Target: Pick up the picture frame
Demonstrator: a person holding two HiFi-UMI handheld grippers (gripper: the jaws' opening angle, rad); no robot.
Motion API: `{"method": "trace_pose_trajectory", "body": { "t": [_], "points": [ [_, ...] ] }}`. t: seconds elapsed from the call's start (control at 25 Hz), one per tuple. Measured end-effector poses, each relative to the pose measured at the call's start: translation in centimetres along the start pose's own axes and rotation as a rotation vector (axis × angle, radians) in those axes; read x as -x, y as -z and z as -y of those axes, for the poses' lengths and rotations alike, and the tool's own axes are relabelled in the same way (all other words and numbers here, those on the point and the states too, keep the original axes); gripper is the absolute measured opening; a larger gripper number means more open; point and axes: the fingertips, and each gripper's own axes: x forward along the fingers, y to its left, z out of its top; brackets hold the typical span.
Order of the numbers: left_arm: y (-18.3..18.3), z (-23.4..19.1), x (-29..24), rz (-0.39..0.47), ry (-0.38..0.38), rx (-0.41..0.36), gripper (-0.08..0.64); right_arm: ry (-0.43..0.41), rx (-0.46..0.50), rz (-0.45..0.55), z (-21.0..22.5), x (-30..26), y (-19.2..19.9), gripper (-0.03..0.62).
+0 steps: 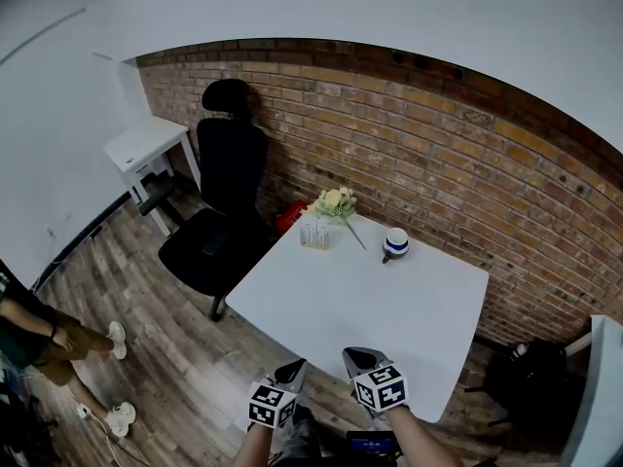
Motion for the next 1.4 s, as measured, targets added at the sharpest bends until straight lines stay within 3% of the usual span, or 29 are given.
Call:
{"method": "trace_pose_trajectory", "body": {
  "t": [0.32, 0.6, 0.96, 1.4],
  "points": [
    [-3.4, -8.2, -3.4, -0.006, 0.075, -0.030, 0.011, 0.068, -0.027, 0.010, 0.9, -7.2, -4.9, 0.008],
    [-5.3, -12.7, -5.7, 0.005, 0.108, -0.037, 0.011, 0.108, -0.021, 0.004, 1.5, -10.9, -7.6, 0.008],
    [-6.3, -14.0, -7.3, 0.010, 0.117, -0.019, 0.011, 0.114, -0.013, -0.008, 2.8, -12.7, -8.9, 0.008],
    [-7.8, -12.1, -8.7, 0.029, 0.082, -0.019, 0.011, 0.081, 0.014, 0.025, 4.5, -12.0, -10.3, 0.008]
  ]
}}
